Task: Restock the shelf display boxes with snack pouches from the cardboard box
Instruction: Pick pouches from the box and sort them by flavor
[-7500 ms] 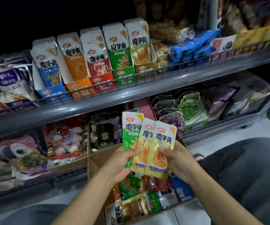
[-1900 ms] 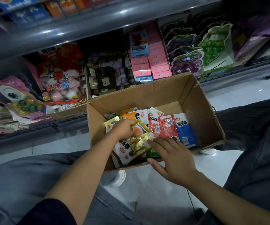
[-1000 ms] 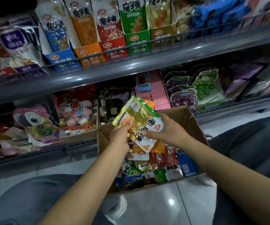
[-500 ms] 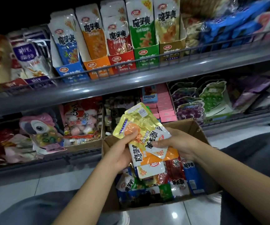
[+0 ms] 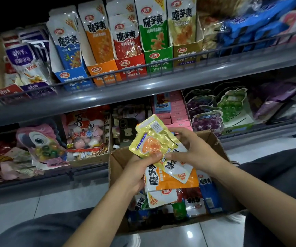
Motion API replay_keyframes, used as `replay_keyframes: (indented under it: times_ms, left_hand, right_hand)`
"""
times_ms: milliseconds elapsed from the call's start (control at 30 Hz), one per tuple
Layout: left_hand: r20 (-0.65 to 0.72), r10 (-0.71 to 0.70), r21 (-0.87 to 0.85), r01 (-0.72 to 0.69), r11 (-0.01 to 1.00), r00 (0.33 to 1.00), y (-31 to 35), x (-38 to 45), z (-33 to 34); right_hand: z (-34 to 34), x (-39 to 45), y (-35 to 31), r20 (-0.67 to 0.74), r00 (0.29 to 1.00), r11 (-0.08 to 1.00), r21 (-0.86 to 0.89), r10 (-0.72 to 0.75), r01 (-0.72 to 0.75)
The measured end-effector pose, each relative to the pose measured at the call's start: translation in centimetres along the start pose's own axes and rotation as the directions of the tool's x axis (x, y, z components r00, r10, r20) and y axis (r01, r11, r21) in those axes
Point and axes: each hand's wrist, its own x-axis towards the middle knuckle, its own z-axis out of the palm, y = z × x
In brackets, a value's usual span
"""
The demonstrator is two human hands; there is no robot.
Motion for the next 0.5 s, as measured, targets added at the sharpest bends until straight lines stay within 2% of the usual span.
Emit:
replay_keyframes:
  times_ms: [67,133,267,400,500]
  left_hand:
    - [0.014,0.023,0.005,-0.023,1.000,1.000,0.0,-0.1,0.1]
    - [0.015,0.043,-0.002,-0.043,0.999,0.999,0.0,-0.1,0.0]
    - [-0.007,0.048,-0.024,-0.048,0.999,0.999,0.1,0.0,-0.5]
    - [-0.001,0.029,-0.010,-0.029,1.000,1.000,0.6,-0.3,-0.7]
    - [-0.040,0.025,-0.019,-0.025,1.000,0.999,0.7,-0.2,-0.6]
  right_hand:
    - [0.2,-0.1,-0.1,-0.106,0.994,0.999,-0.046,-0.023,0.018]
    - [0.1,0.1,-0.1,-0.147,0.988,0.999,-0.004,0.040,-0.041]
    - [-0.6,0.5,-0.1,-0.093,0.985,0.988,0.053,0.148,-0.143]
    - [-1.2,0.6,-0.2,-0.004,0.976,0.959,0.185,0.219,-0.215]
    - [-1.4,0.8,0.2,-0.126,0.965,0.955,0.224,0.228,-0.196]
